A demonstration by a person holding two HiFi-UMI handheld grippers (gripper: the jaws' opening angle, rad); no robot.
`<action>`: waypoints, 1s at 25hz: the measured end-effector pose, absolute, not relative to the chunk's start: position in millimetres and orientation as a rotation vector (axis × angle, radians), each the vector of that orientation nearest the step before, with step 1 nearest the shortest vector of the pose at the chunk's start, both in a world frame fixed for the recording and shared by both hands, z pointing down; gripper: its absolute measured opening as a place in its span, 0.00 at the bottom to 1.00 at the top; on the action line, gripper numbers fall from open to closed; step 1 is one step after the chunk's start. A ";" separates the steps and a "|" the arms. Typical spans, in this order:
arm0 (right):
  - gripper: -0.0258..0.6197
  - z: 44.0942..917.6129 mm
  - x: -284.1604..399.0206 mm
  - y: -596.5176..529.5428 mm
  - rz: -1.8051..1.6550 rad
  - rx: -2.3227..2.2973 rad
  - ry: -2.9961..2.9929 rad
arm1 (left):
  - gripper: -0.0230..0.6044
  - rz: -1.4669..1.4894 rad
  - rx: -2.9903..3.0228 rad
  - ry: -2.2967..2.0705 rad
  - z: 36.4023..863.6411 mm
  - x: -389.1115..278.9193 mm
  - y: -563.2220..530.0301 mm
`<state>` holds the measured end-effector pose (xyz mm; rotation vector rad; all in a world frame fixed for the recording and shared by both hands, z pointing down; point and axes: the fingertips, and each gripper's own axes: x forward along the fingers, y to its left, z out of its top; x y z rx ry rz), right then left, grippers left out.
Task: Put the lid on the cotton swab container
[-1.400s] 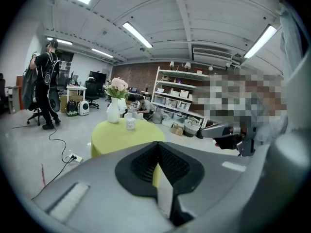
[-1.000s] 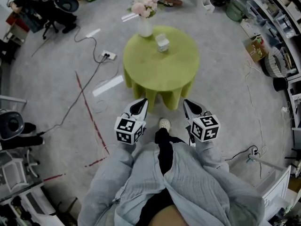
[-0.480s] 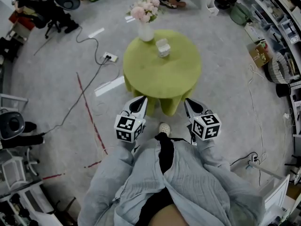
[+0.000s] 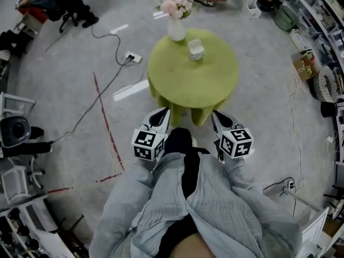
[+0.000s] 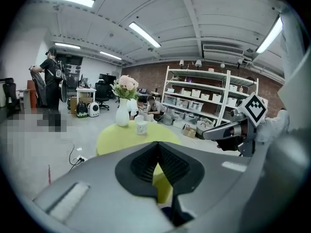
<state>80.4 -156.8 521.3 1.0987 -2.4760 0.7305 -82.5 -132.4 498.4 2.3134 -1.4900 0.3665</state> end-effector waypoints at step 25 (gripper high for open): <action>0.04 519.0 83.9 -236.3 0.763 1.137 -2.435 | 0.07 0.390 2.354 -1.409 497.5 -70.4 -222.2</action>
